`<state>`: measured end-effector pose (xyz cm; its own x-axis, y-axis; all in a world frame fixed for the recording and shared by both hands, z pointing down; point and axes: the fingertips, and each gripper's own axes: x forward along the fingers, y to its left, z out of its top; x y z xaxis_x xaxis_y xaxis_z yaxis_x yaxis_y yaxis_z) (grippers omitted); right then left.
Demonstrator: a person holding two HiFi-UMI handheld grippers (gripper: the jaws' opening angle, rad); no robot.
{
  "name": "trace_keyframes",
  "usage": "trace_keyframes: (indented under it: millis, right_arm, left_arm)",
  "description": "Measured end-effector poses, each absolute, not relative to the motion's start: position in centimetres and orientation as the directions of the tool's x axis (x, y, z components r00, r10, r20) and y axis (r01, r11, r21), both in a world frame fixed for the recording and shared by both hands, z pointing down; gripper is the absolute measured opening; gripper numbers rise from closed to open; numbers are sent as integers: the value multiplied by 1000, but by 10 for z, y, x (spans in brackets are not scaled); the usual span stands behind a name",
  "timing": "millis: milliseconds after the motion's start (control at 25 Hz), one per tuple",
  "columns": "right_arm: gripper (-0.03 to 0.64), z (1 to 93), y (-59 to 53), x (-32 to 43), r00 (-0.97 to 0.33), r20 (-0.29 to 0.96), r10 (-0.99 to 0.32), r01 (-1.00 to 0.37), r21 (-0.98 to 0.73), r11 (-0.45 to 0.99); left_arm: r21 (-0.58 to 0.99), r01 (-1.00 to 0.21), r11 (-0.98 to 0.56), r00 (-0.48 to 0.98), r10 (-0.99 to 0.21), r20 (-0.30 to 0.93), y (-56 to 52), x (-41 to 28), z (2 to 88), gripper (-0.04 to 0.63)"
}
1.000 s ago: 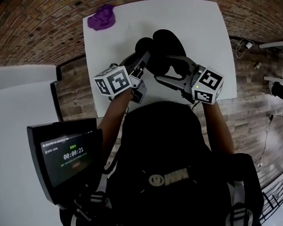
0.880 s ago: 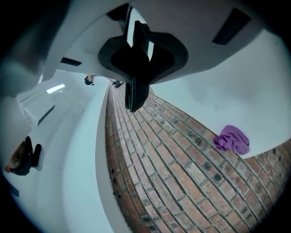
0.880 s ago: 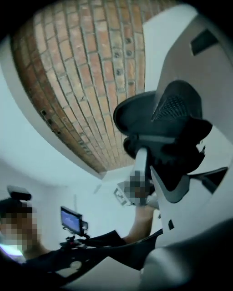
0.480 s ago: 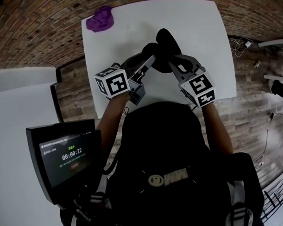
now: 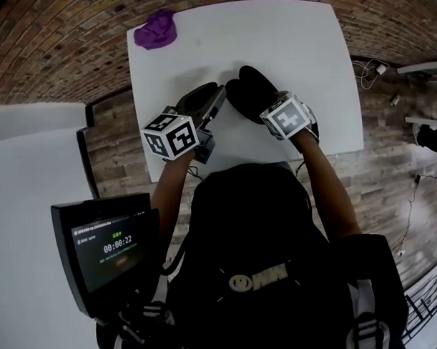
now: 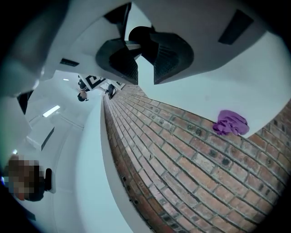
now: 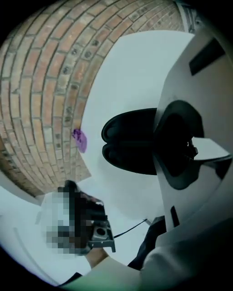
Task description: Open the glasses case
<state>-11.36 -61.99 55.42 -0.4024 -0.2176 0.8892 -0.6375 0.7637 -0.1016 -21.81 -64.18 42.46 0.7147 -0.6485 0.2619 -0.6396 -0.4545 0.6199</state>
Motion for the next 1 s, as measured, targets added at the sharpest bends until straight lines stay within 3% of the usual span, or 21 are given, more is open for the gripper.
trace_keyframes:
  millis: [160, 360, 760, 800, 840, 1000]
  right_arm:
    - [63, 576, -612, -120, -350, 927, -137, -616, -117, 779]
    - [83, 566, -613, -134, -428, 873, -234, -621, -95, 778]
    - [80, 481, -591, -117, -662, 611, -434, -617, -116, 779]
    - [71, 469, -579, -112, -690, 573, -443, -610, -129, 782]
    - [15, 458, -565, -104, -712, 537, -453, -605, -141, 784]
    - [6, 425, -497, -66, -783, 411, -467, -571, -179, 801]
  left_arm:
    - [576, -682, -452, 685, -670, 286, -630, -221, 423, 103]
    - [537, -707, -460, 670, -678, 302, -602, -231, 419, 103]
    - [516, -730, -447, 643, -705, 300, -547, -213, 415, 103]
    - [516, -732, -445, 640, -709, 296, -538, -207, 413, 103]
    - [514, -733, -445, 638, -713, 292, -528, -199, 410, 103]
    - [491, -726, -481, 652, -709, 269, -486, -150, 399, 103]
